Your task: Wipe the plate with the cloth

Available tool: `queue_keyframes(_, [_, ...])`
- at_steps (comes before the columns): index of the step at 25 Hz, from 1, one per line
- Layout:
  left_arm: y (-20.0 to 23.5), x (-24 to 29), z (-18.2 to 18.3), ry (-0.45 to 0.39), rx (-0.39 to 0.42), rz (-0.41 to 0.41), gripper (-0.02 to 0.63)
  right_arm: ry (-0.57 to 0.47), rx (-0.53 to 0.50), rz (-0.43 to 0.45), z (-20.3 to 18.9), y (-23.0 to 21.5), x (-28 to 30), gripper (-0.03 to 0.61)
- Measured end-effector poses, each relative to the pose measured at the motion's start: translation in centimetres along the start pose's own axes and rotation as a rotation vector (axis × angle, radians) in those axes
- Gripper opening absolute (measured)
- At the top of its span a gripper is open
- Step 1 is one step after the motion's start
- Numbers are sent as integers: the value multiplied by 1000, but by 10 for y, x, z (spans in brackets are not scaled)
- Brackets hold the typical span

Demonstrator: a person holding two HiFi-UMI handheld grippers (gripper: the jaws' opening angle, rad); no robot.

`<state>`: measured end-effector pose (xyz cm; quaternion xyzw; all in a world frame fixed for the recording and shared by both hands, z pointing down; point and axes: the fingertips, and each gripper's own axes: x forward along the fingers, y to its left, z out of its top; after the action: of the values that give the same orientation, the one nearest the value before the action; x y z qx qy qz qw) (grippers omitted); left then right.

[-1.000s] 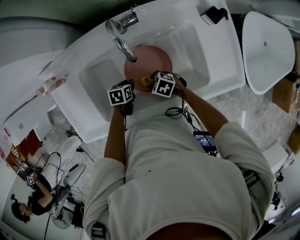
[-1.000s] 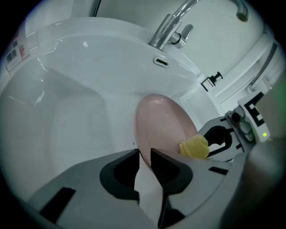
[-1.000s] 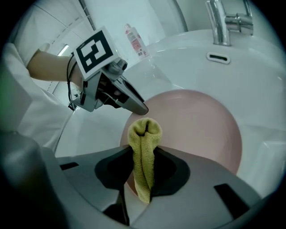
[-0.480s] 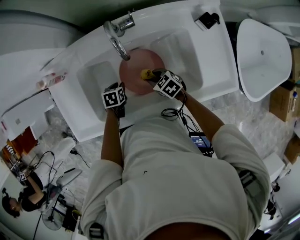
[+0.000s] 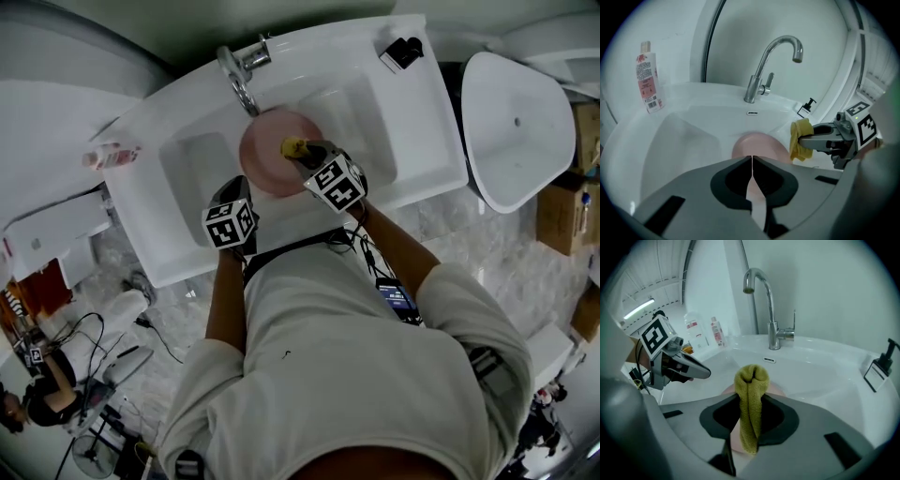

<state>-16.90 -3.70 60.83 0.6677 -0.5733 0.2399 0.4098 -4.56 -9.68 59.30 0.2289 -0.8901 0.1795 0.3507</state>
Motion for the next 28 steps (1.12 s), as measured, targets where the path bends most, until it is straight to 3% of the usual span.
queue_keyframes(5, [-22, -37, 4, -120, -2, -71, 25, -81, -18, -160, 12, 18, -31, 94])
queue_keyframes(13, [-33, -134, 13, -389, 6, -103, 25, -273, 46, -320, 42, 77, -102, 92])
queue_keyframes(22, [-78, -245, 58, -663, 163, -75, 25, -485, -6, -427, 100, 117, -213, 94])
queue_keyframes(28, [-100, -310, 106, -818, 210, -43, 26, -659, -124, -464, 161, 129, -281, 94])
